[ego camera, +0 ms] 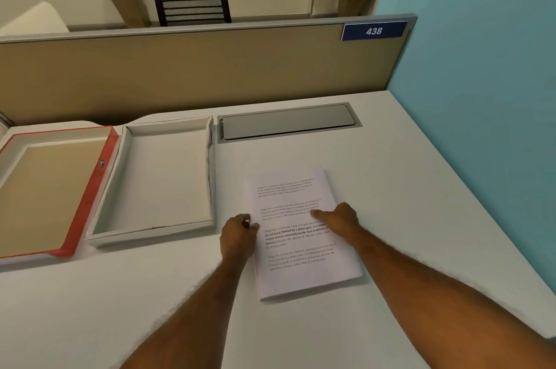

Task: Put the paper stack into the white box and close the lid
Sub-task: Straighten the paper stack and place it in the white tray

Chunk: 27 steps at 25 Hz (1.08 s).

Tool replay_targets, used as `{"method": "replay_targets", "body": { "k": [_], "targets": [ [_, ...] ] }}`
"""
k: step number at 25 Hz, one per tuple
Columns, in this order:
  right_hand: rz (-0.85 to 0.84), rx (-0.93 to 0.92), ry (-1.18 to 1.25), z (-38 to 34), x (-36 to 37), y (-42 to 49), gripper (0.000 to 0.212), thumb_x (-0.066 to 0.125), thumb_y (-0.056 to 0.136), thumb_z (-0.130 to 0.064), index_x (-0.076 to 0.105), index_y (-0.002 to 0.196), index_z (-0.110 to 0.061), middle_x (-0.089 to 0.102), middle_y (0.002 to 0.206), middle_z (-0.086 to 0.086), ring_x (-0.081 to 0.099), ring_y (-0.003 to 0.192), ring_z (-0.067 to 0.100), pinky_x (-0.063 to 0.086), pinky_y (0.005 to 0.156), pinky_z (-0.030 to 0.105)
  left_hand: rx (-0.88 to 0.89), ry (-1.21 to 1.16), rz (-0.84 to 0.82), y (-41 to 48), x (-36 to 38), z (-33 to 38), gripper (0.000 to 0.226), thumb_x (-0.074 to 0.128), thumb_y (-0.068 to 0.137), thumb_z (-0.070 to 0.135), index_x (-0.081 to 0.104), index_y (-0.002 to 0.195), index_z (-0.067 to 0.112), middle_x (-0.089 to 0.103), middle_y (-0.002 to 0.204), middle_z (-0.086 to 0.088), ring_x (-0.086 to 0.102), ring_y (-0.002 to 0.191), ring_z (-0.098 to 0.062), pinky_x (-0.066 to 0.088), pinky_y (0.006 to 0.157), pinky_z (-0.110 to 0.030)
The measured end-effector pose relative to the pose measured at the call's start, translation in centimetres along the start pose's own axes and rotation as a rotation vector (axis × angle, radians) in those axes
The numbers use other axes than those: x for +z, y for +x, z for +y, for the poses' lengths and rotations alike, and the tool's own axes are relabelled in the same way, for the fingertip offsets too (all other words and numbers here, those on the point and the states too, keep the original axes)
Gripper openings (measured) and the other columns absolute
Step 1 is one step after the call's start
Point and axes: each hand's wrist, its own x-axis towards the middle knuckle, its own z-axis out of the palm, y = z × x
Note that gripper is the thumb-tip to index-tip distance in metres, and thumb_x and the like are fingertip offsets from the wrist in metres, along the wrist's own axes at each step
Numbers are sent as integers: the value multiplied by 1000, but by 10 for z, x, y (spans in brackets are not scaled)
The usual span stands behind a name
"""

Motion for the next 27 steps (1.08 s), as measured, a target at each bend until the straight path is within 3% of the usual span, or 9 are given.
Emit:
{"method": "replay_targets", "body": {
  "k": [3, 10, 14, 18, 22, 27],
  "targets": [
    [-25, 6, -94, -2, 0, 4, 83, 79, 66, -57, 57, 123, -1, 64, 126, 18, 62, 113, 36, 53, 96, 47, -31, -13, -12, 2, 0, -2, 37, 68, 88, 27, 64, 119, 5, 70, 113, -12, 65, 97, -26, 52, 92, -39],
    [-5, 26, -75, -8, 1, 0, 77, 83, 66, -47, 57, 122, -2, 65, 125, 17, 63, 112, 35, 54, 96, 47, -56, -45, -27, 5, -3, 0, 32, 70, 87, 25, 64, 111, 4, 69, 103, -12, 67, 93, -30, 56, 91, -46],
    [29, -13, 83, -8, 4, -3, 66, 85, 69, -30, 53, 120, 0, 66, 122, 17, 65, 108, 34, 57, 91, 44, -45, -49, -15, 4, -3, 2, 30, 69, 87, 23, 64, 110, 4, 69, 105, -13, 66, 94, -29, 56, 90, -44],
    [-24, 8, 203, -9, 0, -1, 47, 80, 73, -17, 64, 112, 3, 70, 114, 19, 68, 99, 34, 58, 88, 41, -43, -43, -23, 4, -3, 1, 30, 68, 88, 23, 64, 110, 3, 69, 105, -13, 66, 94, -31, 55, 91, -46],
    [-130, 84, 356, -7, -9, 2, 46, 76, 74, -5, 62, 115, 9, 68, 115, 25, 67, 102, 39, 54, 94, 51, -40, -43, -6, 4, -1, 1, 27, 67, 88, 21, 65, 107, 2, 69, 104, -13, 62, 90, -25, 52, 85, -36],
    [-197, 86, 412, -7, -15, 4, 43, 74, 76, -2, 63, 117, 9, 69, 115, 25, 68, 101, 39, 56, 91, 48, -48, -61, 11, 0, 0, 0, 27, 67, 89, 22, 65, 108, 3, 68, 104, -11, 58, 86, -20, 46, 80, -31]
  ]
}}
